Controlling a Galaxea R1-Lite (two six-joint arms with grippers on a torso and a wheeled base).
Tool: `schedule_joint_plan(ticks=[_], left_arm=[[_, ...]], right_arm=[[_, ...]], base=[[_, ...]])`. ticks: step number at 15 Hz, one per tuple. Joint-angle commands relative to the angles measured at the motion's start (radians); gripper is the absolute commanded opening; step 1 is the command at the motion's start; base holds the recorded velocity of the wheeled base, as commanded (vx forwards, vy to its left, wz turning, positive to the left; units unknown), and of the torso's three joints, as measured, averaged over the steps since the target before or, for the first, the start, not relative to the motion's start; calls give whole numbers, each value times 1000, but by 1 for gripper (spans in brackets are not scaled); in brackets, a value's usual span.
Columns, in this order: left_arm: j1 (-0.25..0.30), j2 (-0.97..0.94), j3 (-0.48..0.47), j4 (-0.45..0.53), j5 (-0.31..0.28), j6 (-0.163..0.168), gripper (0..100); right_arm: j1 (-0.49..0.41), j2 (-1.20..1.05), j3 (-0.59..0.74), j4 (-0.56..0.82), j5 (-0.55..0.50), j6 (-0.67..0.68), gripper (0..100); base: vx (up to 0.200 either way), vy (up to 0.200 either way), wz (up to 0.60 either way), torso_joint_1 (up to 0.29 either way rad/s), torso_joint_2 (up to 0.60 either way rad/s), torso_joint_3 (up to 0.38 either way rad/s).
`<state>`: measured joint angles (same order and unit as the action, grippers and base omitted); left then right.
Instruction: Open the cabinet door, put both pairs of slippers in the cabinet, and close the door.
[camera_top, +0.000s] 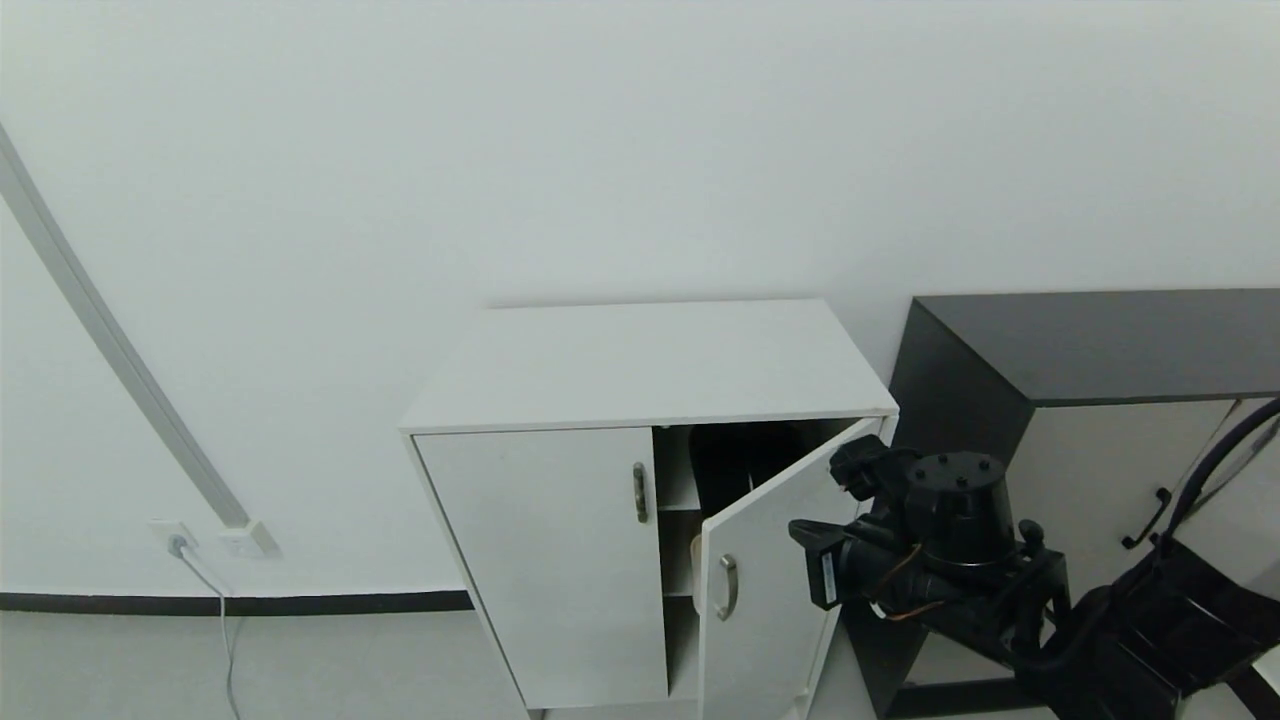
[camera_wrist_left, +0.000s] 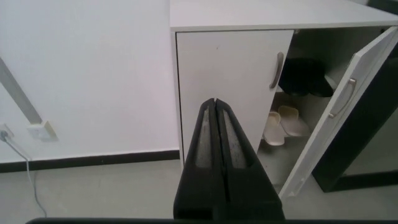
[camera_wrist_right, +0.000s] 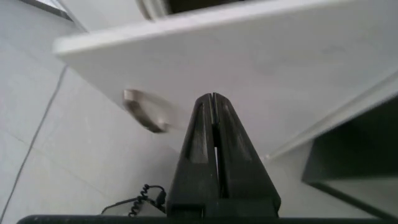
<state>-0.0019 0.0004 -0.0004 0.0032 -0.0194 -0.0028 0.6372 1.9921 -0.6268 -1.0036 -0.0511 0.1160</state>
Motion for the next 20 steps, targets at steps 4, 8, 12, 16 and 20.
schedule_joint_plan(ticks=[4,8,12,16,20], left_arm=[[0,1,-1,0,-1,0,0],[0,1,0,0,1,0,0],[0,1,0,0,1,0,0],[0,0,0,0,1,-2,0],[0,1,0,0,1,0,0]], right_arm=[[-22,97,-82,-21,0,-1,0],[-31,146,-143,-21,-1,-2,0],[-48,221,-231,-20,-3,-6,0],[-60,275,-307,-20,-3,-7,0],[-73,318,-372,-18,-4,-9,0]], base=[[0,0,0,0,0,0],[0,0,0,0,0,0],[0,0,0,0,0,0],[0,0,0,0,0,0],[0,0,0,0,0,0]])
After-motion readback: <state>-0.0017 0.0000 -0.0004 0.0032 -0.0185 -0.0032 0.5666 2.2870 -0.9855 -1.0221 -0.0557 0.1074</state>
